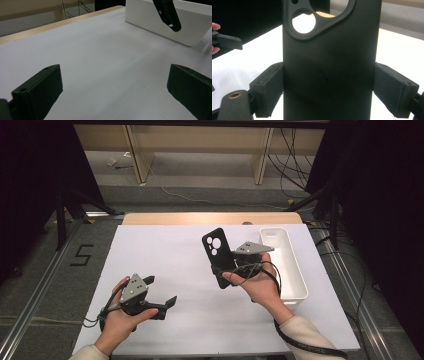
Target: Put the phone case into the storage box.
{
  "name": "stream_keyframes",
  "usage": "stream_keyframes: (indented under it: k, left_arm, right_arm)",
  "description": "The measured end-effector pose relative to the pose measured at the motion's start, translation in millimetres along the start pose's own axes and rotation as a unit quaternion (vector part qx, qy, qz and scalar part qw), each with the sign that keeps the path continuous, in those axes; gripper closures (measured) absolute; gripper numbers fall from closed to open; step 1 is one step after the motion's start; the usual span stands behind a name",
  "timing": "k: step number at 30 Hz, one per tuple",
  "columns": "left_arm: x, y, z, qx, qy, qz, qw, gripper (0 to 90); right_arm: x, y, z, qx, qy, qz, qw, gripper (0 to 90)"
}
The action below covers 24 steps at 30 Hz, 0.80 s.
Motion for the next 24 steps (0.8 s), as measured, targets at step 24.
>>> stream_keyframes:
  k: [24]
  left_arm:
    - [-0.5, 0.4, -0.2, 0.001, 0.002, -0.002, 1.0000, 0.0]
  right_arm:
    - [-10.3, 13.2, 13.0, 0.019, 0.026, -0.019, 0.9993, 16.2]
Point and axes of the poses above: each handheld gripper's, and its own axes: z roughly backward along the jaws, x roughly out of its underside, y roughly to its right, the point moved 5 cm from there along -z, roughly forward along the jaws, and after that the axes turned 2 degrees about -x, right-handed, at the moved point
